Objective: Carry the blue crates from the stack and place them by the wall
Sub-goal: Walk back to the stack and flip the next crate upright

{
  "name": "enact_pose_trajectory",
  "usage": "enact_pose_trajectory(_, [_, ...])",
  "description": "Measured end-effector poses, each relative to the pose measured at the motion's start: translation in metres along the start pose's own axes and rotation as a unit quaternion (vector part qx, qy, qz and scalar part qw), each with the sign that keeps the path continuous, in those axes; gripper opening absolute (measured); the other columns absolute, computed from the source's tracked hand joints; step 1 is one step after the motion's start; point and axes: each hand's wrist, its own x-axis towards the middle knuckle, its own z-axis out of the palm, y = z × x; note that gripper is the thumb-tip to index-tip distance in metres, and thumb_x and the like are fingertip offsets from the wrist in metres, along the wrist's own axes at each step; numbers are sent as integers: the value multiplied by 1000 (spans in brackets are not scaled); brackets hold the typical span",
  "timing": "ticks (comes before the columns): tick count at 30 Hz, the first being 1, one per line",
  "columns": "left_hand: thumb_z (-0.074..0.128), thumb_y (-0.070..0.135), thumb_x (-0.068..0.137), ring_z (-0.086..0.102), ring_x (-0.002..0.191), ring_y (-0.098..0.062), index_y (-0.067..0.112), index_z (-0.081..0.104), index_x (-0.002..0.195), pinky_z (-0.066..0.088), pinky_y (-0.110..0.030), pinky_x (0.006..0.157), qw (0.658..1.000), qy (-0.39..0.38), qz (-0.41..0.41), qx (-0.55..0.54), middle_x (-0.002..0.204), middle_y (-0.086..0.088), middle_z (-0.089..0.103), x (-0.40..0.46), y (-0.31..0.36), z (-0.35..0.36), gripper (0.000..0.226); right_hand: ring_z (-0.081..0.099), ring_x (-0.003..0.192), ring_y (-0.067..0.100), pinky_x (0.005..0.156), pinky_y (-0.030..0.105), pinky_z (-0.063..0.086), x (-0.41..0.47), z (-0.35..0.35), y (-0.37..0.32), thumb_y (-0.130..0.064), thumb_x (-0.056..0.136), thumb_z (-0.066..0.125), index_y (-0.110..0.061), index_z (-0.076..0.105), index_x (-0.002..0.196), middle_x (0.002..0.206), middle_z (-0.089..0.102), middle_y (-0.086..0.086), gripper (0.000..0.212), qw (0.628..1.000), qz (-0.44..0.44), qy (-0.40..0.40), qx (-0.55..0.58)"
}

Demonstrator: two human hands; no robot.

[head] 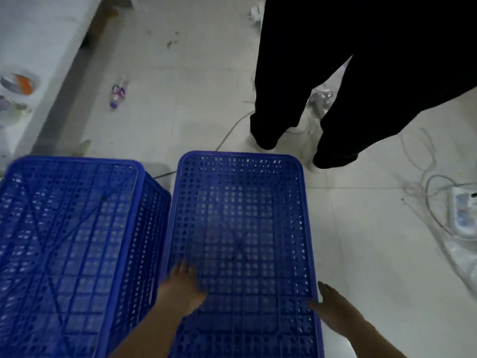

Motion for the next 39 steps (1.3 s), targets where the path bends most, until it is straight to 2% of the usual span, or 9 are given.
enact_pose_trajectory(4, [30,49,97,-15,149,-25,15,-8,154,18,-40,121,999,23,-8,-20,162,-4,-15,44,3,45,77,54,92,21,85,38,49,75,38,27,-49,74,52,-23,42,118,116,54,6,52,993,17,32,109])
enact_pose_trajectory(10, [30,52,96,-19,148,-24,14,-10,154,33,-30,115,993,88,-31,-72,162,-1,-16,61,11,75,81,50,62,18,52,28,36,94,52,15,-24,93,54,-8,46,103,76,54,4,20,961,44,140,234])
enact_pose_trajectory(16, [36,50,96,-17,149,-23,14,-5,154,45,-31,105,983,85,-54,-151,162,0,-13,54,16,66,80,52,62,21,52,28,36,87,48,13,-28,94,54,-1,57,91,68,55,5,27,953,60,147,257])
enact_pose_trajectory(23, [38,50,95,10,150,-25,8,0,154,44,-38,105,960,42,-84,-264,162,-2,-16,45,28,54,82,48,58,19,50,29,30,67,44,11,-26,93,55,-11,46,63,62,52,5,35,964,73,149,208])
enact_pose_trajectory(27, [45,54,89,18,148,-28,8,45,137,39,-43,108,944,-10,-54,-325,160,-6,-20,35,39,48,67,53,64,25,57,32,36,41,39,11,-27,89,60,-8,49,65,68,58,9,32,946,56,191,257])
enact_pose_trajectory(30, [45,63,87,-10,150,-26,9,15,153,19,-43,120,923,-68,-49,-376,157,-5,-30,25,43,32,90,53,64,22,52,29,33,15,29,8,-30,88,60,-11,50,68,70,59,7,29,941,45,233,243])
enact_pose_trajectory(33, [49,57,90,2,150,-24,11,-7,153,24,-34,116,885,-91,-19,-456,161,-2,-18,15,47,17,96,54,66,21,54,29,33,-9,15,2,-33,86,61,-8,54,76,74,62,8,28,940,32,266,212])
enact_pose_trajectory(35, [47,48,95,20,147,-23,13,-5,154,31,-31,112,873,-89,23,-479,163,-1,-5,6,52,10,86,51,64,21,53,28,32,-21,7,-2,-32,85,62,-5,53,75,76,63,11,30,936,26,291,195])
enact_pose_trajectory(39, [39,55,94,11,149,-24,21,2,155,19,-39,119,878,-105,81,-461,163,3,-6,-15,67,2,79,48,58,20,53,28,32,-46,1,-16,-29,83,65,-13,40,62,66,56,8,36,927,11,325,186])
